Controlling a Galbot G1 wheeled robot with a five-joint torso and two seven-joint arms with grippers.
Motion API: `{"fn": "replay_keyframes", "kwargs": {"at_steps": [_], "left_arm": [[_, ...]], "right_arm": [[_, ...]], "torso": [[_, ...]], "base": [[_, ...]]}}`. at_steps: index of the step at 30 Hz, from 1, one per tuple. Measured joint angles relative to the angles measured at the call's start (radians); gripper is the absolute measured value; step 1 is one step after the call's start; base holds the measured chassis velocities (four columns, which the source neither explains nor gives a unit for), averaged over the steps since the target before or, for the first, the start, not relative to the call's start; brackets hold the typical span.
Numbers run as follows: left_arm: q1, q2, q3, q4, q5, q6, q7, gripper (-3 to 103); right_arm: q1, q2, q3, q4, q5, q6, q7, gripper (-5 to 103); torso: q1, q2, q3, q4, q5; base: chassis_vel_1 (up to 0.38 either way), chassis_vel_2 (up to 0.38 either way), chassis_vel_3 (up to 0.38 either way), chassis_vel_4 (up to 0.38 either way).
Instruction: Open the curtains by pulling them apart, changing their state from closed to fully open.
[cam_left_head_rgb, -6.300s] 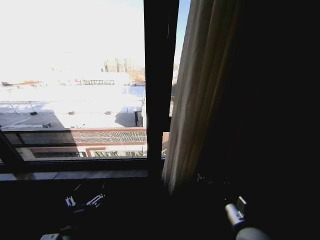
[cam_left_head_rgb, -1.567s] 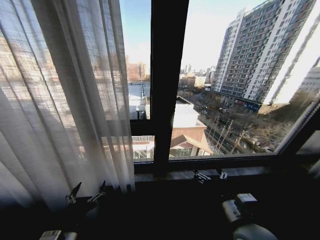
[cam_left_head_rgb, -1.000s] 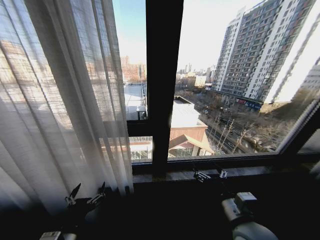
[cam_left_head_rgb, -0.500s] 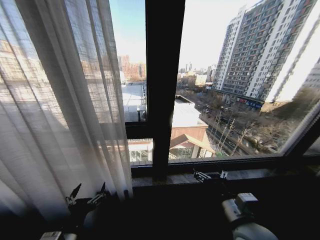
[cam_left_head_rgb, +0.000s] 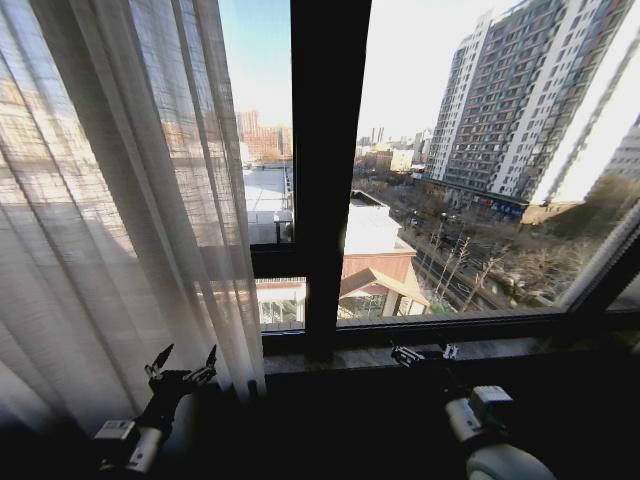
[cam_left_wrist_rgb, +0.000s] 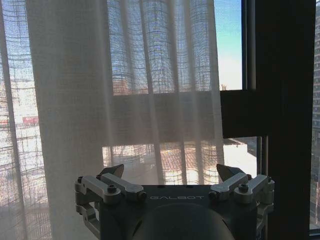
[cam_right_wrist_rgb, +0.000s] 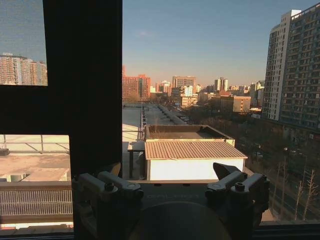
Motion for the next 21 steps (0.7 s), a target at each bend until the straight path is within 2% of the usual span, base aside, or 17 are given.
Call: {"fn": "replay_keyframes", "kwargs": {"at_steps": [3,8,14,21], "left_arm": [[-0.095,0.069,0.034,0.063,-0.06,0.016,-0.034,100],[-0.168,0.127,0.067,0.141,-0.09,0.018,-0.03,100],[-0.19,0.141,0.079,0.185,-0.095,0.018,-0.005,100],[-0.227,0.167,0.136,0.215,-0.093,0.019,0.04,100]], "right_arm": [[0.014,0.008,-0.005,-0.032,-0.008,0.016,0.0,100],[0.036,0.015,-0.02,-0.056,-0.024,0.02,-0.001,100],[0.054,0.014,-0.04,-0.081,-0.041,0.03,-0.015,100],[0.064,0.026,-0.067,-0.097,-0.068,0.045,-0.034,100]], "torso": [[0.0,0.0,0.0,-0.0002,0.0],[0.0,0.0,0.0,-0.0004,-0.0001],[0.0,0.0,0.0,0.0,-0.0002],[0.0,0.0,0.0,-0.0002,0.0001]], "base": [[0.0,0.0,0.0,0.0],[0.0,0.0,0.0,0.0],[0.0,0.0,0.0,0.0],[0.0,0.0,0.0,0.0]]}}
